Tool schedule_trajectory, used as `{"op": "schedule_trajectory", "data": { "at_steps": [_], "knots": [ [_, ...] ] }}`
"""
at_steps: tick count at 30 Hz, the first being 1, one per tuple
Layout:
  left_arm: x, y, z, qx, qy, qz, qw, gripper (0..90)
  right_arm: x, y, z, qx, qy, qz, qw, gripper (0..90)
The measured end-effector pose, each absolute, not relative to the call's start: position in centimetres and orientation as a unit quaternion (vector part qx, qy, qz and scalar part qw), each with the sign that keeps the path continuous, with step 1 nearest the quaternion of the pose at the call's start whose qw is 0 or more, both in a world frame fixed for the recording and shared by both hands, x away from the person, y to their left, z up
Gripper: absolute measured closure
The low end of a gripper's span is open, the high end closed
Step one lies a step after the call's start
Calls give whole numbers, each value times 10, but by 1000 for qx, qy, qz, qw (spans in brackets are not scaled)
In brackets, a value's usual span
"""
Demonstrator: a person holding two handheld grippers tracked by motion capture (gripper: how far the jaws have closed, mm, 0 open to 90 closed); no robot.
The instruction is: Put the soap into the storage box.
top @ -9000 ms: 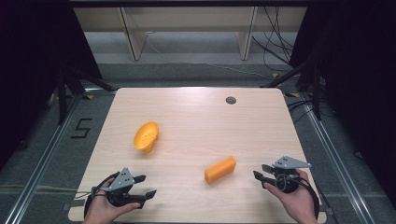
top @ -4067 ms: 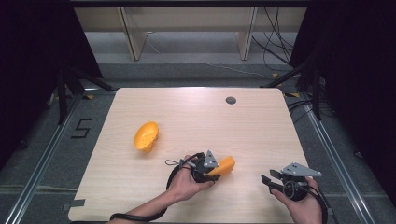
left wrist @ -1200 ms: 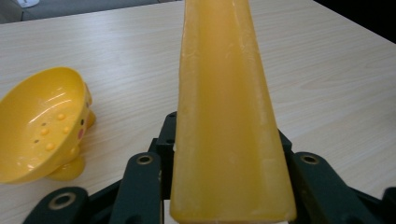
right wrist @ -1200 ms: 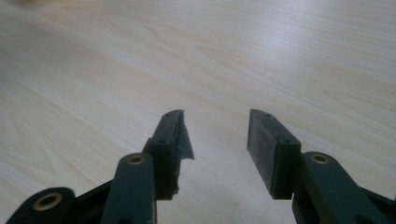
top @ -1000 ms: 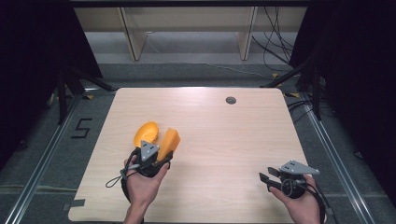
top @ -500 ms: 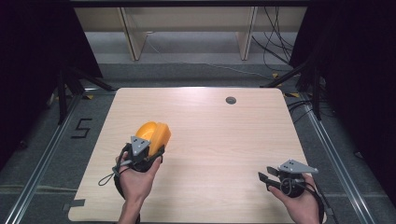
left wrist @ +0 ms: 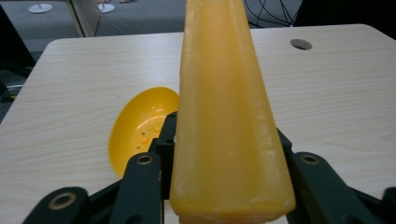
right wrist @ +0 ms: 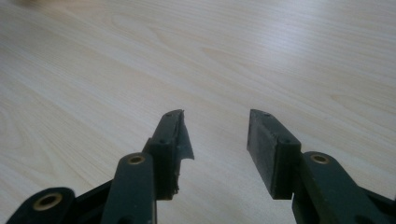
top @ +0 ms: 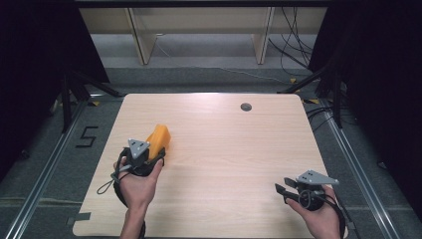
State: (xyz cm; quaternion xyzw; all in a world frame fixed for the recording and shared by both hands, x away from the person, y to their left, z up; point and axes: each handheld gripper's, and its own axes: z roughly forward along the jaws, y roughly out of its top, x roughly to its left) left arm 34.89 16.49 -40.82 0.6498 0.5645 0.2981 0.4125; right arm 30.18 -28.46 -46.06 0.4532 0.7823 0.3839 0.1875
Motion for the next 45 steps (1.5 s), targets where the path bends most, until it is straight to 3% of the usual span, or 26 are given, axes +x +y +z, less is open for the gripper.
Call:
{"op": "schedule_trajectory", "data": {
  "at_steps": [21, 45],
  "knots": [
    [375, 182, -406, 640, 579, 312, 396, 603, 302, -285, -460, 454, 781, 384, 190, 563],
    [411, 190, -429, 641, 594, 308, 376, 603, 302, -285, -460, 454, 781, 384, 190, 564]
  ]
}}
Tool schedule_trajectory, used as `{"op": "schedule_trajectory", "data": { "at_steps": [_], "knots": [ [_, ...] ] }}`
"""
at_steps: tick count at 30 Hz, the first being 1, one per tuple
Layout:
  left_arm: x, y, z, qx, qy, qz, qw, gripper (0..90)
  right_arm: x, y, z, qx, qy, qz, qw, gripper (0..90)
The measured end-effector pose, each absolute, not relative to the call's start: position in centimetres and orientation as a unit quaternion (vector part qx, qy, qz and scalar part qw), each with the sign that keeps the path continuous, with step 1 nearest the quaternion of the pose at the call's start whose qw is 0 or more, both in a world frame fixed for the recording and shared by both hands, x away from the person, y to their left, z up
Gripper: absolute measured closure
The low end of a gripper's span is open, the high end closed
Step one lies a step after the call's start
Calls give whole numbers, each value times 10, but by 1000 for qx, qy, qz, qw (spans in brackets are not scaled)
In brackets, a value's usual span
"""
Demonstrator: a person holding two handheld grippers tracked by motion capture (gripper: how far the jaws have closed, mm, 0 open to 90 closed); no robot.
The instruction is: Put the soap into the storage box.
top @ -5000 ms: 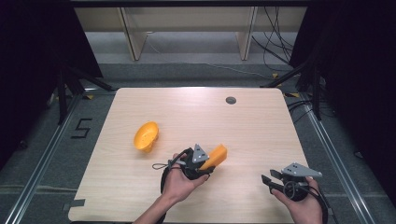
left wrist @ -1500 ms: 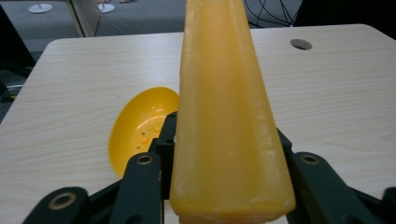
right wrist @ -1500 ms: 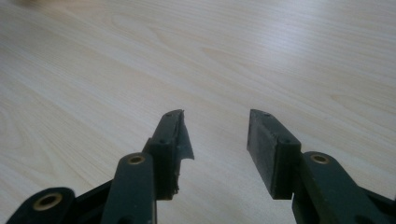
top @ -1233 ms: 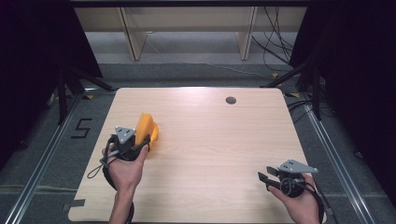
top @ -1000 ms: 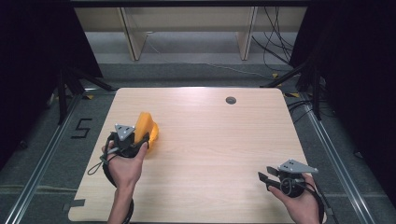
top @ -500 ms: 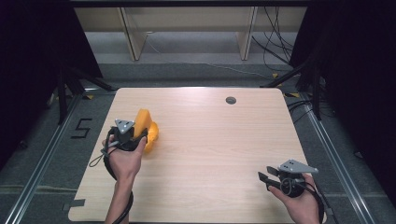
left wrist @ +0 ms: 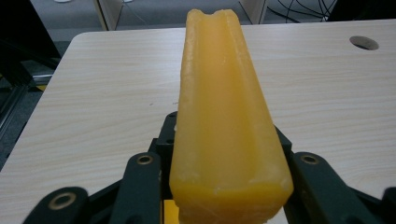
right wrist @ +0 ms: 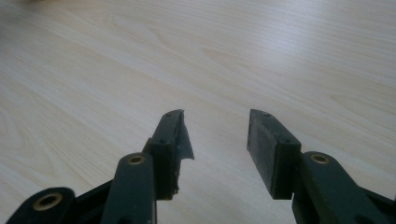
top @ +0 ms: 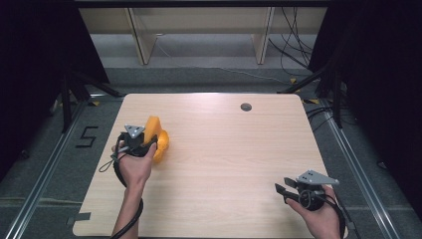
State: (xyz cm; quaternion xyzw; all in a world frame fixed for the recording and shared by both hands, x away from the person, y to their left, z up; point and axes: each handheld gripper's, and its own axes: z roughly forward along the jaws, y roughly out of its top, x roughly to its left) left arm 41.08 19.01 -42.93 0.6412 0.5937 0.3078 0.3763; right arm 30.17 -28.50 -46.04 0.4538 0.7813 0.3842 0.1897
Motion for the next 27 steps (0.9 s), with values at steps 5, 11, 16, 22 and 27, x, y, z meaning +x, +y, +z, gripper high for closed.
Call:
{"op": "schedule_trajectory", "data": {
  "at_steps": [5, 11, 16, 22, 27],
  "knots": [
    [415, 192, -436, 637, 594, 313, 379, 603, 302, -284, -461, 454, 780, 388, 188, 564],
    [421, 193, -445, 638, 592, 315, 379, 603, 302, -285, -461, 453, 782, 385, 187, 563],
    [422, 193, -451, 640, 587, 317, 381, 603, 302, -285, -461, 454, 782, 383, 188, 564],
    [425, 192, -459, 639, 587, 318, 381, 603, 302, -284, -461, 454, 781, 387, 186, 562],
    [426, 192, -464, 638, 586, 319, 385, 603, 302, -284, -462, 452, 783, 384, 187, 562]
  ]
}}
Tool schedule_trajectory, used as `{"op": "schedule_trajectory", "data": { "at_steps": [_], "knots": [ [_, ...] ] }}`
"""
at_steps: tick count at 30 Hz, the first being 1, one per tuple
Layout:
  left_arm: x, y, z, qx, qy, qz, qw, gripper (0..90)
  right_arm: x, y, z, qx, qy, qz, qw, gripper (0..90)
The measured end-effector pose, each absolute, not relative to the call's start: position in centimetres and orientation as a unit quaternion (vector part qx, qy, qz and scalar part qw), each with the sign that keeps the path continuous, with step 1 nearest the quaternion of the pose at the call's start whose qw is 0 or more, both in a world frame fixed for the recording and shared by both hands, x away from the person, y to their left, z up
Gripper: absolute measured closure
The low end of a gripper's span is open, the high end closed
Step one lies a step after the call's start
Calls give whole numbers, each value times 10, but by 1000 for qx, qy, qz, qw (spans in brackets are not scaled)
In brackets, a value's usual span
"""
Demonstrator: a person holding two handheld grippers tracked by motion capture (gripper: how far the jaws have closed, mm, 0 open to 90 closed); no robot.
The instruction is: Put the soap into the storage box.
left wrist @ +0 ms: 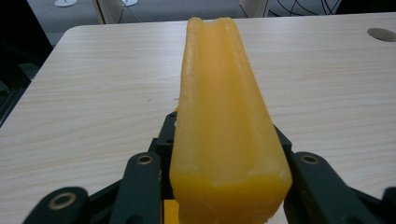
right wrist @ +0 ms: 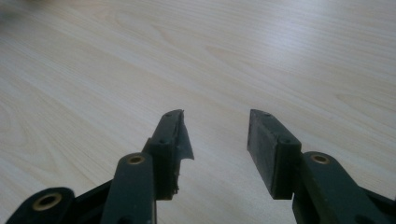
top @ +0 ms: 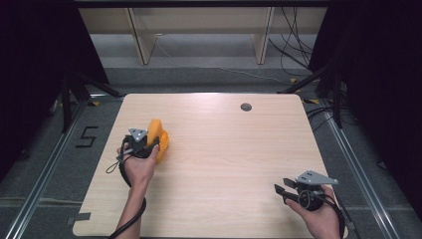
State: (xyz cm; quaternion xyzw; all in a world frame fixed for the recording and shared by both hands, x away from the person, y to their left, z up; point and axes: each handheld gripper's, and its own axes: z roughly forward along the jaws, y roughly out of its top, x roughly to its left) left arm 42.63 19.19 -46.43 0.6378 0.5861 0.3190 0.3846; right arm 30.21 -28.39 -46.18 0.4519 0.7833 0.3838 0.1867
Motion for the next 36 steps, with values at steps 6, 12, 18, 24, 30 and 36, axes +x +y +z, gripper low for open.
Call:
{"op": "schedule_trajectory", "data": {
  "at_steps": [6, 12, 18, 24, 30, 36],
  "knots": [
    [428, 192, -470, 639, 587, 314, 385, 602, 302, -284, -462, 451, 784, 384, 185, 561],
    [429, 192, -473, 644, 585, 304, 388, 600, 302, -283, -462, 449, 785, 385, 185, 560],
    [431, 191, -469, 660, 587, 289, 369, 551, 302, -283, -462, 448, 786, 385, 184, 557],
    [434, 189, -453, 690, 594, 260, 322, 361, 300, -280, -462, 462, 783, 382, 164, 549],
    [437, 186, -446, 717, 596, 231, 280, 309, 302, -282, -463, 453, 784, 388, 170, 548],
    [437, 186, -439, 725, 595, 221, 266, 295, 301, -283, -463, 455, 783, 387, 171, 546]
  ]
}}
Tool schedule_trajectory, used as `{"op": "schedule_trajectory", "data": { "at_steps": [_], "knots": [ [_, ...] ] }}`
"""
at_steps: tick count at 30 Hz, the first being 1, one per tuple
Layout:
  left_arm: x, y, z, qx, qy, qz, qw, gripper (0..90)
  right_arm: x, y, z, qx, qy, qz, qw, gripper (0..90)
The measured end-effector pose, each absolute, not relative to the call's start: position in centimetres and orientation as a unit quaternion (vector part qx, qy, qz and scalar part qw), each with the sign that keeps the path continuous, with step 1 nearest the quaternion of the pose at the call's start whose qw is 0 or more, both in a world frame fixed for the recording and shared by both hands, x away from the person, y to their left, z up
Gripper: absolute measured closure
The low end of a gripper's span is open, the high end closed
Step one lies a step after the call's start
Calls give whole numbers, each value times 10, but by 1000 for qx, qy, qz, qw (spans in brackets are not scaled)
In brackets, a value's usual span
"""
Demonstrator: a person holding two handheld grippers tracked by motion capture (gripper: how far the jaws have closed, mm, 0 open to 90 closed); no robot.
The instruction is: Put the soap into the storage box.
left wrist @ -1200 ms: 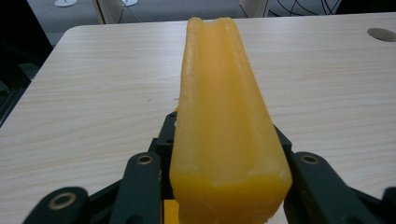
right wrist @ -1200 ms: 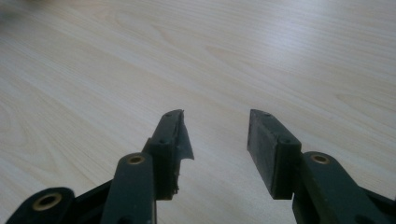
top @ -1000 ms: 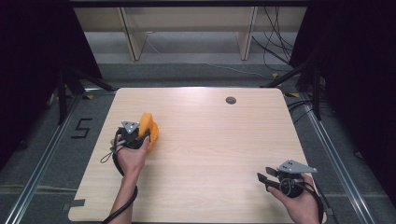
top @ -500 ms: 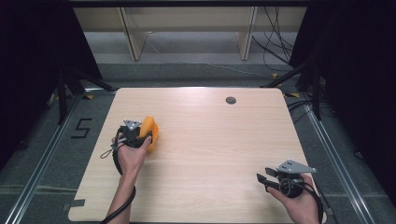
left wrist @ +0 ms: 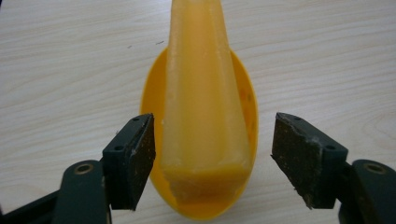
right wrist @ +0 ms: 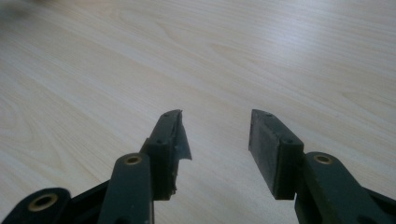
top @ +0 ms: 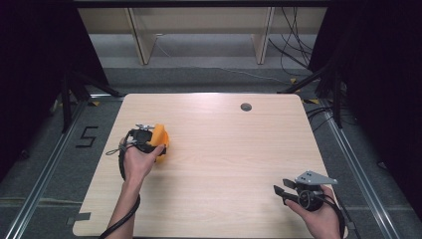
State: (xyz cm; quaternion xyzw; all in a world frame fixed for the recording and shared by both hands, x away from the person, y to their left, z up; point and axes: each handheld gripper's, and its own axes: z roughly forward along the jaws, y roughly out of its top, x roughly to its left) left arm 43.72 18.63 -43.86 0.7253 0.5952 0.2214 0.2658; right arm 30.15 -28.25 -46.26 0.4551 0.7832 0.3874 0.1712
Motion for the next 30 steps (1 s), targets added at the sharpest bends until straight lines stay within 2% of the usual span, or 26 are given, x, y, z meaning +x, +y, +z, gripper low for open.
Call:
{"op": "schedule_trajectory", "data": {
  "at_steps": [11, 12, 13, 18, 25, 26, 30],
  "knots": [
    [439, 194, -421, 735, 602, 192, 245, 280, 300, -280, -462, 464, 782, 382, 166, 546],
    [439, 194, -420, 735, 604, 193, 242, 278, 301, -282, -462, 453, 787, 379, 179, 546],
    [438, 195, -420, 737, 602, 192, 239, 276, 299, -280, -462, 466, 782, 382, 161, 546],
    [435, 196, -412, 741, 597, 190, 240, 274, 301, -283, -461, 451, 788, 379, 179, 546],
    [429, 202, -388, 744, 595, 201, 230, 254, 299, -281, -462, 465, 780, 385, 164, 545],
    [428, 202, -384, 743, 593, 200, 236, 252, 301, -283, -461, 452, 786, 382, 181, 545],
    [424, 206, -368, 756, 575, 202, 238, 245, 301, -283, -461, 452, 786, 382, 180, 544]
  ]
}}
